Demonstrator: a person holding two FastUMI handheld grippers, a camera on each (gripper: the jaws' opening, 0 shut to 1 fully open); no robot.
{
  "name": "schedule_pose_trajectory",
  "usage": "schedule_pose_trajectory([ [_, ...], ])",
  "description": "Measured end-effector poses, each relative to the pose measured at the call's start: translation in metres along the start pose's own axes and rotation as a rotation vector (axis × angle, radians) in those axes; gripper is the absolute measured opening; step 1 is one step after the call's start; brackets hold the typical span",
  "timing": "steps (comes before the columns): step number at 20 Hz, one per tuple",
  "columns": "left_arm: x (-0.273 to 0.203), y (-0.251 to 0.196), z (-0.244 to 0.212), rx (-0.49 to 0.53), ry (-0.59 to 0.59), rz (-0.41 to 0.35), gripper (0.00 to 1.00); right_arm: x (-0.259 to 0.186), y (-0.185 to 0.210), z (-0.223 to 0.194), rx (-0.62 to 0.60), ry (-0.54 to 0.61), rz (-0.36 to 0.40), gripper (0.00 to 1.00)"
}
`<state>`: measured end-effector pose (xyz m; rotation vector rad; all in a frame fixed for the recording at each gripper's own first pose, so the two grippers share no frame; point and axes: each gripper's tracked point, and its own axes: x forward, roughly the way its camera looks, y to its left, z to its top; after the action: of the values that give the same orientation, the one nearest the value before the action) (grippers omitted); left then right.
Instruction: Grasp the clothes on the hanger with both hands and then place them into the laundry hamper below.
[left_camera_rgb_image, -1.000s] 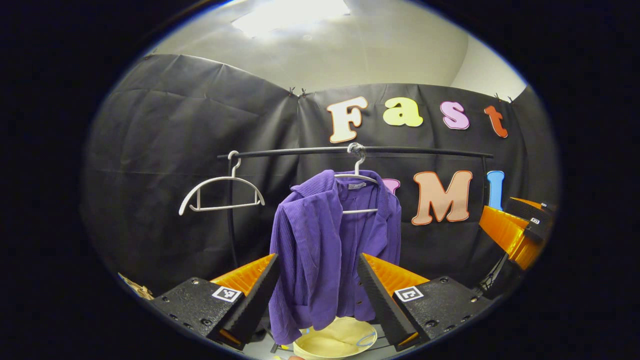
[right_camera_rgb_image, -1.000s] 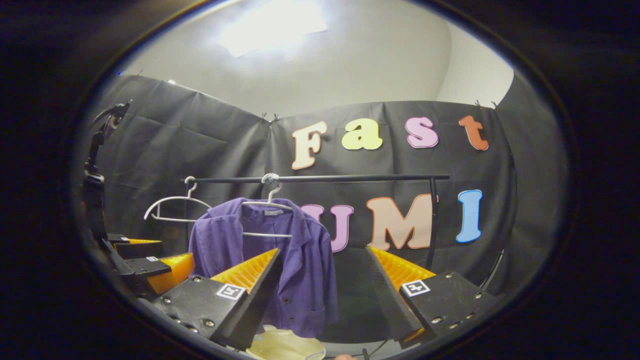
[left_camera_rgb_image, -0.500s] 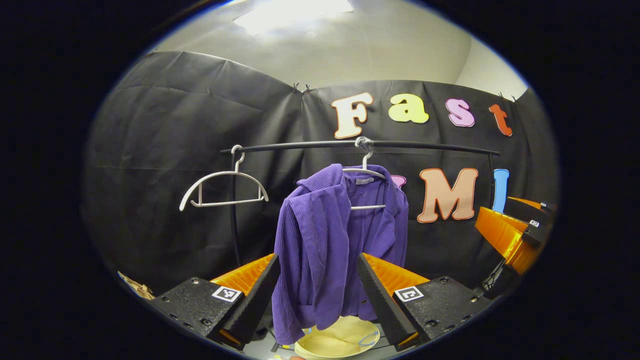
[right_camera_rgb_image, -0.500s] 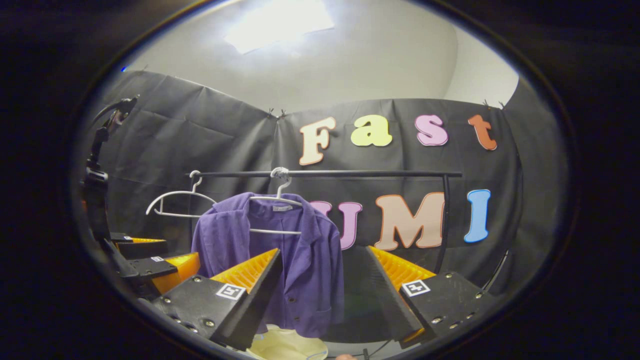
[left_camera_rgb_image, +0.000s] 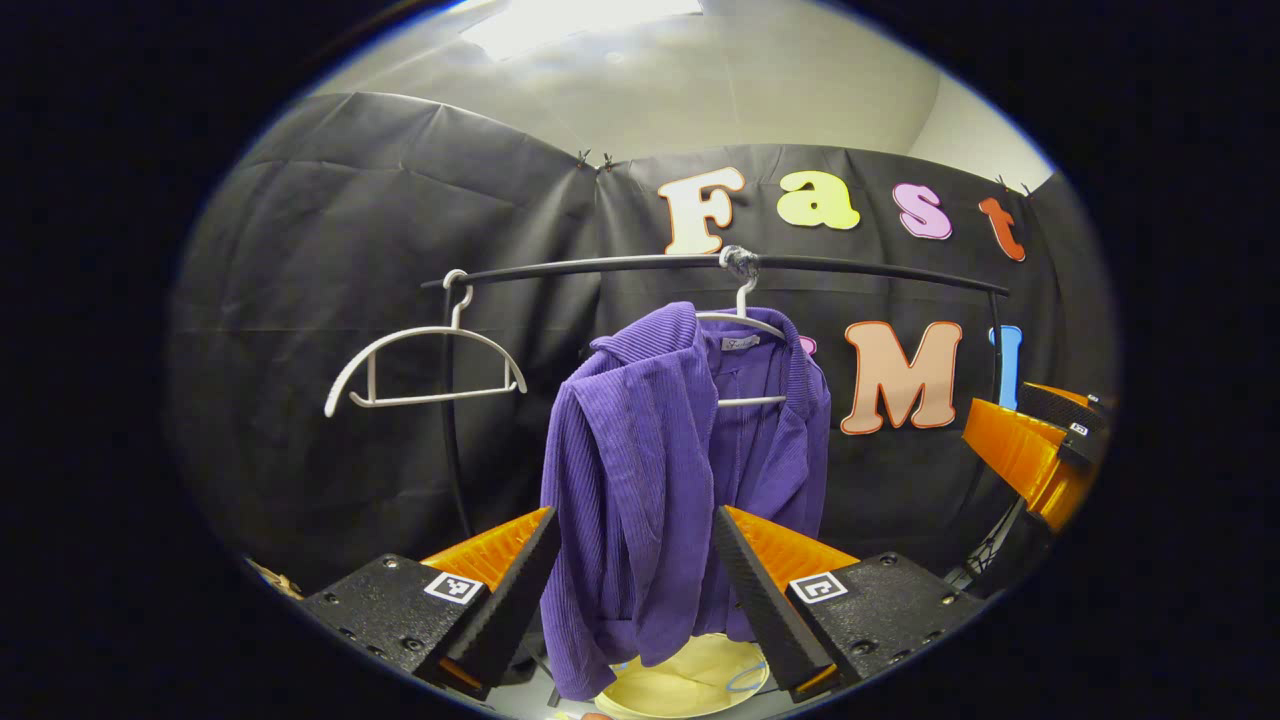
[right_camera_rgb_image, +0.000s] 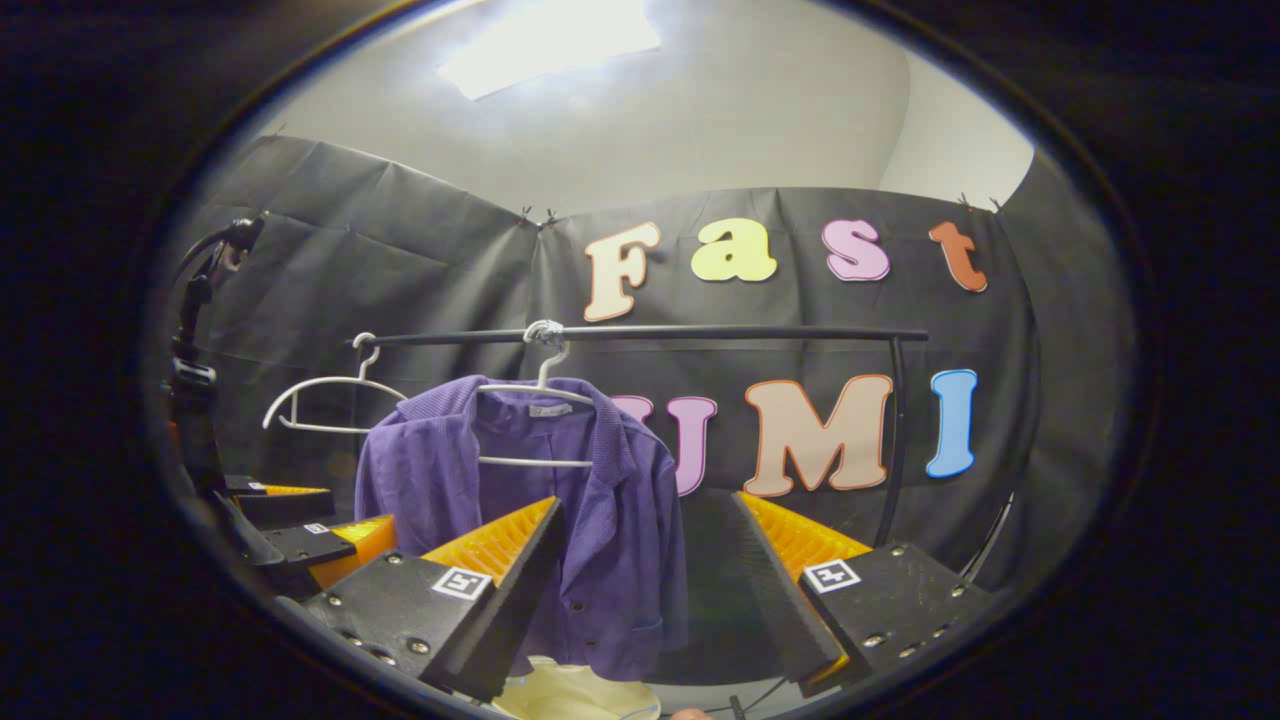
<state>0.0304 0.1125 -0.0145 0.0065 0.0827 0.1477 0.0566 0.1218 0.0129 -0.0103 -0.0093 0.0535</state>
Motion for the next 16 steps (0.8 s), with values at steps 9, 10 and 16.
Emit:
schedule_pose_trajectory([
  [9,0.05,-0.014,-0.032,-0.002,0.06,-0.126,0.92,0.04,0.012,-0.02,-0.027,0.011,-0.083,0.98],
  [10,0.055,-0.016,-0.034,0.01,0.06,-0.126,0.92,0.043,0.013,-0.023,-0.026,0.018,-0.081,0.98],
  [16,0.078,-0.016,-0.042,0.034,0.073,-0.054,0.92,0.079,0.014,-0.046,-0.037,0.066,-0.02,0.98],
])
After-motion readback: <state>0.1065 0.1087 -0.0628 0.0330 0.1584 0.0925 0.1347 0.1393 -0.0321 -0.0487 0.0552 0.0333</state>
